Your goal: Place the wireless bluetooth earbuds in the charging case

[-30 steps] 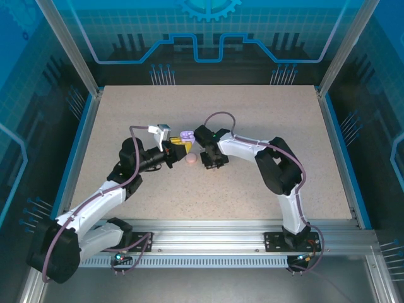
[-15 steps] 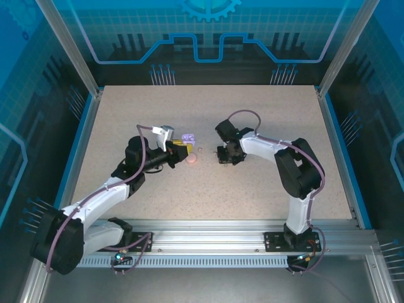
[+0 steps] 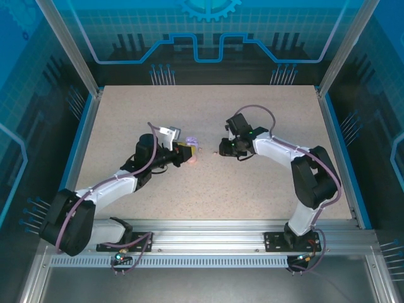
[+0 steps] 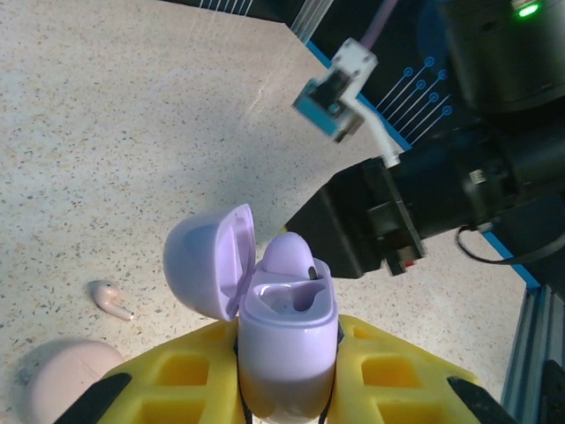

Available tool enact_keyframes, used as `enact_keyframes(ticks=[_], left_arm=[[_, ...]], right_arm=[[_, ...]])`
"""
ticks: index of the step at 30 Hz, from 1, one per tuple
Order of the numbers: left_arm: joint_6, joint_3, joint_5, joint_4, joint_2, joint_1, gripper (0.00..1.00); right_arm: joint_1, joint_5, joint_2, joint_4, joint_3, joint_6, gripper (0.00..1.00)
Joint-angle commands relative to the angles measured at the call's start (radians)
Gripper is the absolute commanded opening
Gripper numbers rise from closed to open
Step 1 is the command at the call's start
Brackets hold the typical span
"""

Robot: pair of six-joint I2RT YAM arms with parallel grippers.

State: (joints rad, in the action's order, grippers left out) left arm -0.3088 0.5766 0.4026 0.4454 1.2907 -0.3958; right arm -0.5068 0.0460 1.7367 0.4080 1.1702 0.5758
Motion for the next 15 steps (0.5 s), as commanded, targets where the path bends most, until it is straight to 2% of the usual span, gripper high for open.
enact_keyframes(ticks=[1,15], left_arm=[[-0.026,0.038,-0.024,0.012,0.036,-0.012,0.05],[-0.039,0.075,-0.014,0.065,0.149,-0.056,0.05]], right_arm=[[0.017,0.048,-0.061,-0.046,-0.021,-0.008,0.25],[0.033,0.149,-0.215,-0.087,-0.023,-0.004,0.25]])
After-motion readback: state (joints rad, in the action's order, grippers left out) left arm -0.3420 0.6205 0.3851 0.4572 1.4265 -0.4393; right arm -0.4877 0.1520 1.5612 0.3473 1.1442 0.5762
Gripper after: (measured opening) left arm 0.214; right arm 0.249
